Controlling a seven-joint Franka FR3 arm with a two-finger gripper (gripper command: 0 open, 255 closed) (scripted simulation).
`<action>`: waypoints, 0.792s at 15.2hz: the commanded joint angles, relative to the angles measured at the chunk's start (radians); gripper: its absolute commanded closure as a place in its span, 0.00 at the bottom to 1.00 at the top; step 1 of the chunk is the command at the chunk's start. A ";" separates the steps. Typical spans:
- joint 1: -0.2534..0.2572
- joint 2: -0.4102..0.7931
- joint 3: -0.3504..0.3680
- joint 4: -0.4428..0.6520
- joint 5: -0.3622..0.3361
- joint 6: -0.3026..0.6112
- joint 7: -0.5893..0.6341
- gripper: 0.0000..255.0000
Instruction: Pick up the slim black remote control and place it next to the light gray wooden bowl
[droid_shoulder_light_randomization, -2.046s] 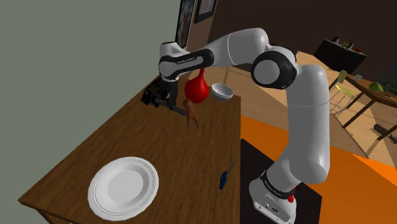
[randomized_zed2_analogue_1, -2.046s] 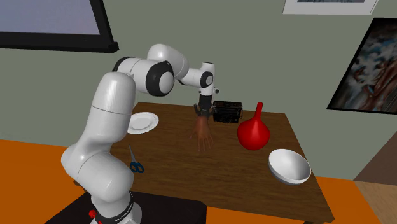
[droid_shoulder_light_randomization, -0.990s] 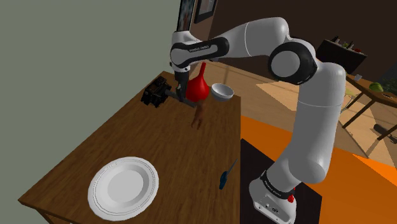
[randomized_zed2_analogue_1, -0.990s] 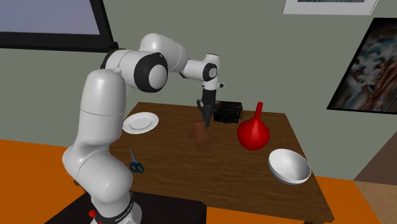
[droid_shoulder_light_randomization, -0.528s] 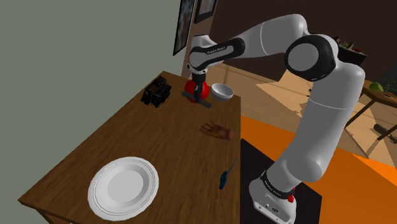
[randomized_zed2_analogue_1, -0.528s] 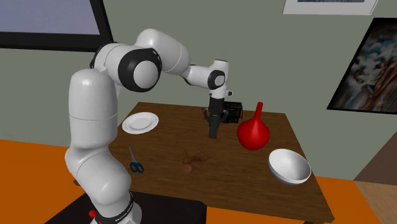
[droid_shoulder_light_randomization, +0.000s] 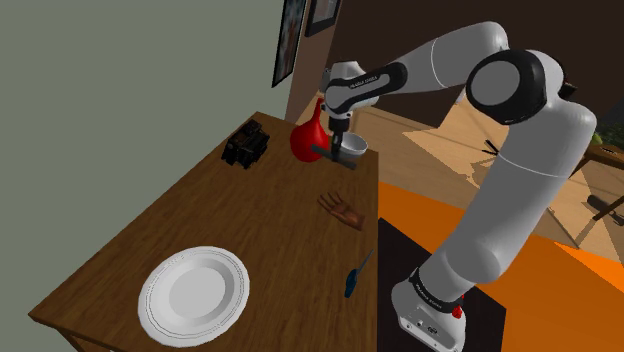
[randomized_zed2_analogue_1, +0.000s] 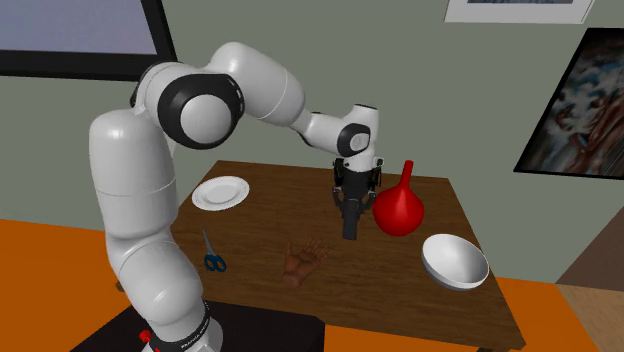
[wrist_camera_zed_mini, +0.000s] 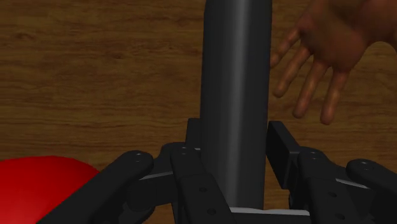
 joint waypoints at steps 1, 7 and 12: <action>-0.026 -0.026 -0.021 -0.035 -0.011 0.015 -0.041 1.00; -0.103 -0.064 -0.085 -0.093 -0.039 0.053 -0.163 1.00; -0.169 -0.071 -0.140 -0.110 -0.057 0.080 -0.272 1.00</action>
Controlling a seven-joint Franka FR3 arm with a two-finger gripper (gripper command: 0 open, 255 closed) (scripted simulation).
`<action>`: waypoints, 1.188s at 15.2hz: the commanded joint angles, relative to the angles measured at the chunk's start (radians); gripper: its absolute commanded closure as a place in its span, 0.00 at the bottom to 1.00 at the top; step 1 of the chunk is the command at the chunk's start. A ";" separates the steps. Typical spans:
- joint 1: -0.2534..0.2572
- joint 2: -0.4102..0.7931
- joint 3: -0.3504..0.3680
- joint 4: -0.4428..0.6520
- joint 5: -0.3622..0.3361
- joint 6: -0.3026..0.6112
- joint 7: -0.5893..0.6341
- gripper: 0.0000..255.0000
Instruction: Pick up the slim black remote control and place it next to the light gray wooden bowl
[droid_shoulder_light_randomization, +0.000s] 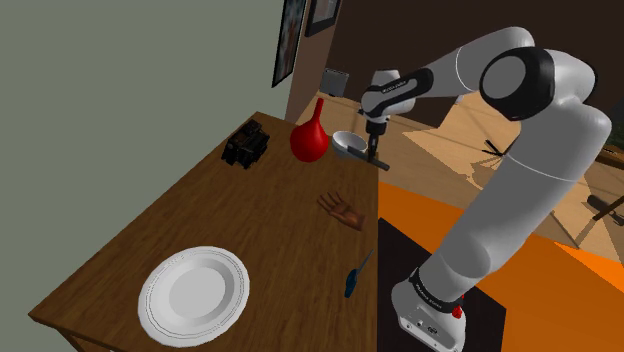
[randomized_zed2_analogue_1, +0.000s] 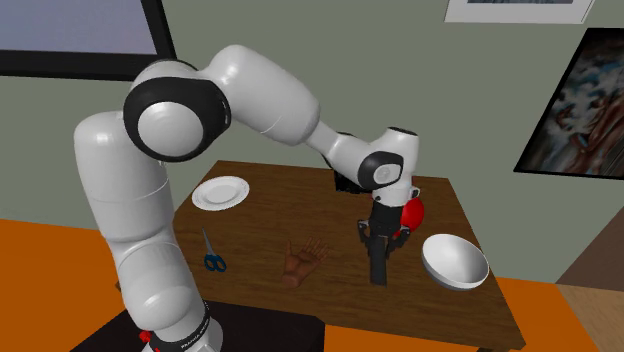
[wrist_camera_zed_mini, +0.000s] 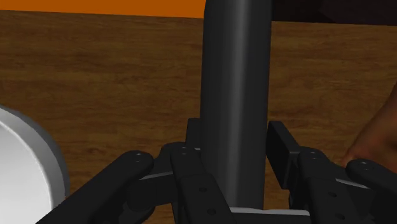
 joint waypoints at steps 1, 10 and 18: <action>-0.026 -0.004 -0.021 -0.006 -0.007 0.009 -0.044 1.00; -0.062 0.062 -0.043 -0.031 0.003 0.107 -0.093 1.00; -0.071 0.142 -0.035 -0.051 0.022 0.204 -0.094 1.00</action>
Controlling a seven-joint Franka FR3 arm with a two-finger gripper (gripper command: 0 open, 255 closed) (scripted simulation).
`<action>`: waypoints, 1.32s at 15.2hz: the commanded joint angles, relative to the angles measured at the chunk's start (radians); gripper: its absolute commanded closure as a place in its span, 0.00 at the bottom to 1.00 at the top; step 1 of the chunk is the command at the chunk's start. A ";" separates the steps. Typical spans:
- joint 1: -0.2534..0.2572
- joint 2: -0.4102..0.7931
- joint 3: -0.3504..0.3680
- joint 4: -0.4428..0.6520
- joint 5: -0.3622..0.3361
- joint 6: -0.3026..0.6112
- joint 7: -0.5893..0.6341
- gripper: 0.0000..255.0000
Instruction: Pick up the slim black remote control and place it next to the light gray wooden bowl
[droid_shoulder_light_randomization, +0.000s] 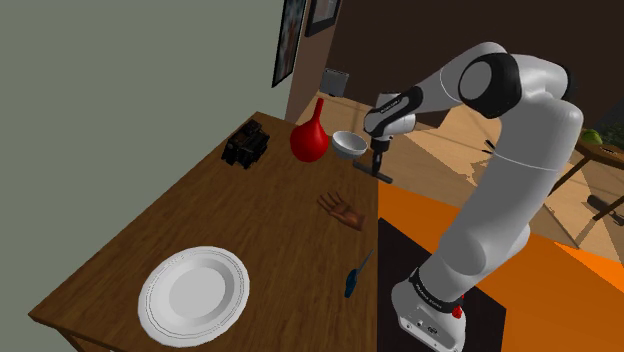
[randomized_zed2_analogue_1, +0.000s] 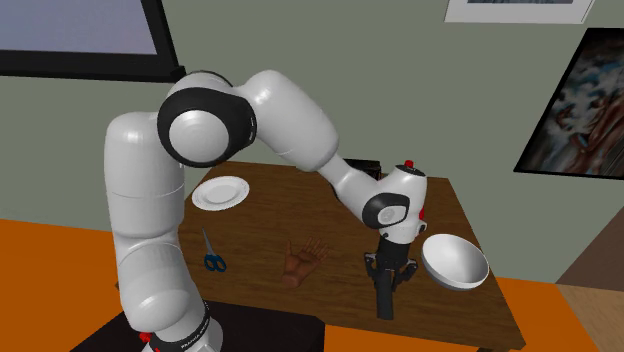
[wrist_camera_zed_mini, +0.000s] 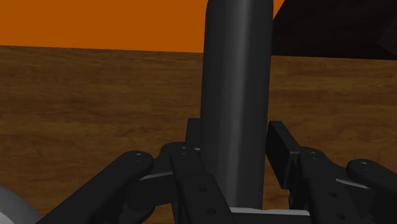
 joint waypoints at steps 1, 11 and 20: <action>-0.003 0.021 0.002 -0.003 0.005 0.025 -0.002 1.00; -0.019 0.135 0.019 -0.007 0.034 0.139 -0.005 1.00; -0.022 0.155 0.023 -0.005 0.039 0.157 -0.005 1.00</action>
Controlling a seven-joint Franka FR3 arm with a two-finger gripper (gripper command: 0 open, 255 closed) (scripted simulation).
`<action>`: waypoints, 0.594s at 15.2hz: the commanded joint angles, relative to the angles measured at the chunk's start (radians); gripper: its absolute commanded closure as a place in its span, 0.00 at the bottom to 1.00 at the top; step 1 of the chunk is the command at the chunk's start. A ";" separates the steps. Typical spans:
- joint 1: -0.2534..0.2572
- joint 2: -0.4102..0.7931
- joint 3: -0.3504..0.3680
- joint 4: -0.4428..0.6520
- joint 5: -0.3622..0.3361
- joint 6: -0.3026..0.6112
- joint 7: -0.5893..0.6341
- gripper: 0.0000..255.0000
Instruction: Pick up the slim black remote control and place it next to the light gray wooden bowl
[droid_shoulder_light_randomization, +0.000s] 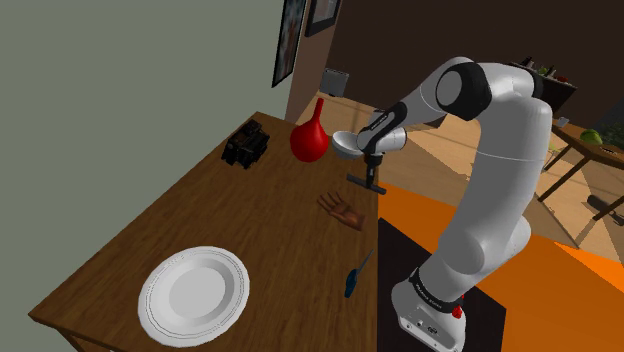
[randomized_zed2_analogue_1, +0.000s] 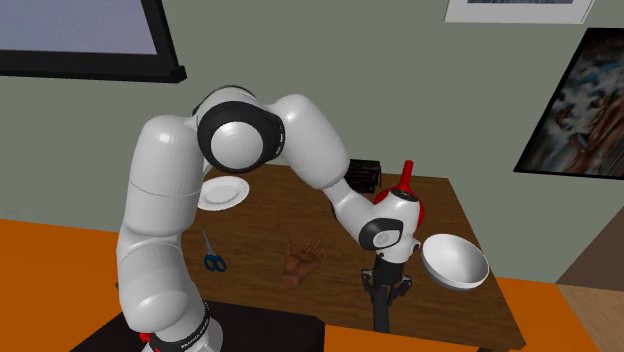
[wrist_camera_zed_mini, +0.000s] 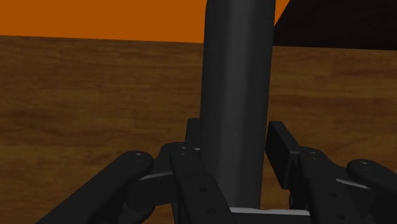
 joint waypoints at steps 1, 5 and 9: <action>0.000 0.000 0.000 0.000 0.000 0.000 0.000 0.00; 0.000 0.000 0.000 0.000 0.000 0.000 0.000 0.00; 0.020 -0.075 -0.008 0.017 -0.015 -0.091 0.011 0.00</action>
